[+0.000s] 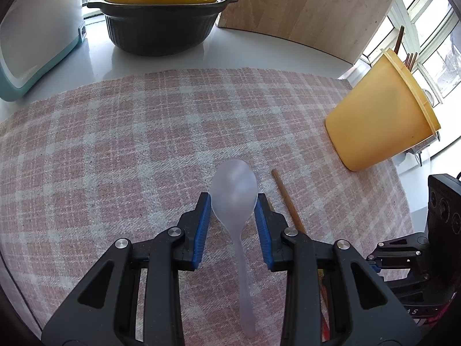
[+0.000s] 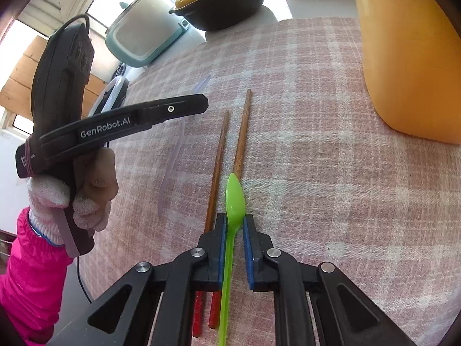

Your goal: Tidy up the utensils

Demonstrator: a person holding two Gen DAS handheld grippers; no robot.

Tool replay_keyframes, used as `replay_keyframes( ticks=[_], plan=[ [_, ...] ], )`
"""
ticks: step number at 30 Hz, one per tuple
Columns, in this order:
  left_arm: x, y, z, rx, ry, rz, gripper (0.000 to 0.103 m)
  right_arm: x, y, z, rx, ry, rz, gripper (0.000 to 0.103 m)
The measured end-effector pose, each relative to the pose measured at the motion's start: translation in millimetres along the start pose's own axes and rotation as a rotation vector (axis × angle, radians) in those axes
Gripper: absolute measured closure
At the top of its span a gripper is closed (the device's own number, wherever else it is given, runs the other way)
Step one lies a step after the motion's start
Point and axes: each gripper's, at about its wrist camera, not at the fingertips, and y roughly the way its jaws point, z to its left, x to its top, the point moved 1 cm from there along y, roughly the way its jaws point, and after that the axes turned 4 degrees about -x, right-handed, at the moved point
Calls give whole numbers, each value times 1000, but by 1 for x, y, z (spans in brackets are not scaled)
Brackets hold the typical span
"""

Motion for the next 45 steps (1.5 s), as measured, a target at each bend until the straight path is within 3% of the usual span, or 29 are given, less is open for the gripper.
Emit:
replay_keyframes(
  ticks=[7, 8, 11, 16, 19, 22, 29, 36, 37, 38, 40, 45],
  plan=[
    [-12, -14, 2, -28, -19, -39, 74, -9, -14, -12, 53, 70, -58, 97],
    [-14, -18, 3, -33, -25, -44, 103, -10, -18, -14, 58, 74, -66, 98],
    [-21, -30, 5, -41, -47, -70, 102, -13, -27, -18, 62, 86, -97, 98],
    [-21, -28, 12, 20, -62, -59, 102, -16, -36, -19, 25, 69, -123, 98],
    [-18, -29, 15, -9, -85, -70, 101, -21, -41, -21, 29, 65, -127, 98],
    [-13, -30, 13, 5, -67, -66, 72, -25, -42, -19, 26, 53, -127, 98],
    [-2, -2, 7, 108, 4, 9, 72, -33, -46, -20, 22, 54, -131, 98],
    [2, 11, -6, 106, 55, 16, 72, -30, -51, -26, 7, 65, -145, 98],
    [2, 13, -9, 111, 67, 15, 77, -30, -52, -27, 5, 68, -148, 98],
    [2, 15, -12, 117, 76, 15, 90, -30, -54, -28, 4, 69, -151, 98],
    [1, 16, -17, 109, 80, 13, 97, -31, -56, -30, 1, 68, -156, 98],
    [-2, 14, -31, 145, 109, -13, 100, -30, -63, -34, -4, 69, -171, 99]
  ],
)
